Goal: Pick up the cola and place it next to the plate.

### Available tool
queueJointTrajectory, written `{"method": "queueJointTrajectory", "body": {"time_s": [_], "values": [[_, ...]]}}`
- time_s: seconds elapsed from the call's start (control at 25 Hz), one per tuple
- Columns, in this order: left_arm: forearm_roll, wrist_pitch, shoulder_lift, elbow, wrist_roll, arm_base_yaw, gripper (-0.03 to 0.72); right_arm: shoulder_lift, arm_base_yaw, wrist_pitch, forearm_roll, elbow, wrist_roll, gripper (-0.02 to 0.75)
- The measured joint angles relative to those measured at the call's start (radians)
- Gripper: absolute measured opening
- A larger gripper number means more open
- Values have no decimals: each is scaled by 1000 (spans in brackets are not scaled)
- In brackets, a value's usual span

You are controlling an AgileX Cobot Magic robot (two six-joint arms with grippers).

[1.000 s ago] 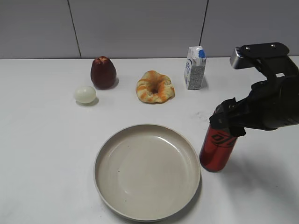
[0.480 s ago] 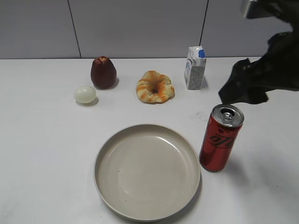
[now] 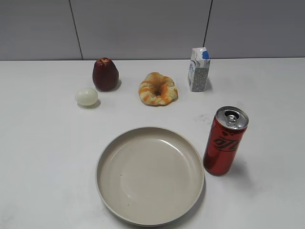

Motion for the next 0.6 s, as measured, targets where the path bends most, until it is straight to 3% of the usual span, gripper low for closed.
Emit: {"method": "queueJointTrajectory", "body": {"time_s": [0.32, 0.6], "values": [[0, 0, 0, 0, 0, 0, 227, -351, 0, -102, 0, 155, 1, 592], [0, 0, 0, 0, 0, 0, 227, -406, 0, -112, 0, 156, 0, 591]]}}
